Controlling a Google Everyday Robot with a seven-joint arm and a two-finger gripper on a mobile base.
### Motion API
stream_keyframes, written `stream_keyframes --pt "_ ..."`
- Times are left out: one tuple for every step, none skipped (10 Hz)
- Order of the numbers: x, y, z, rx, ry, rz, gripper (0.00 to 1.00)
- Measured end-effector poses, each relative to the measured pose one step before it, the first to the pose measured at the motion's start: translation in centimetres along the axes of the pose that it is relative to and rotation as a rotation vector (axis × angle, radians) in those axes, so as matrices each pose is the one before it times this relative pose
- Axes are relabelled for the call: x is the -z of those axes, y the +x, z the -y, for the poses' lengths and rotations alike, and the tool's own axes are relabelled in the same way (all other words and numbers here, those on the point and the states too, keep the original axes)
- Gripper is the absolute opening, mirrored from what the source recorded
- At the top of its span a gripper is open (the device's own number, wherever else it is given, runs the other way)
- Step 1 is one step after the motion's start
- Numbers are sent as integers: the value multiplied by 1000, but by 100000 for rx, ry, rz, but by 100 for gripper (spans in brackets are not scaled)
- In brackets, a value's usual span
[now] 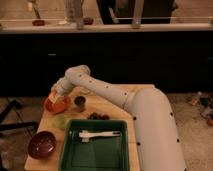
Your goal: Place apple in red bowl
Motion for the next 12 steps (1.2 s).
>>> stream_keyframes --pt "-665 576 -124 -1217 -1166 552 0" --pt "-411 430 30 -911 -667 293 1" --pt "-190 289 -8 -506 -434 -280 2" --pt "13 -36 5 21 -16 28 2" --pt "0 10 -10 -11 -18 -4 2" --pt "-9 14 -9 2 -13 -22 2" --pt "5 -26 3 24 1 23 2" --pt "-25 -3 -18 16 -43 -9 2" --pt "-36 -50 -20 69 -64 29 2" --pt "-14 -26 -5 32 -22 20 2" --pt "-4 4 -11 7 -17 -10 2" --pt "-10 -12 -8 15 -22 9 2"
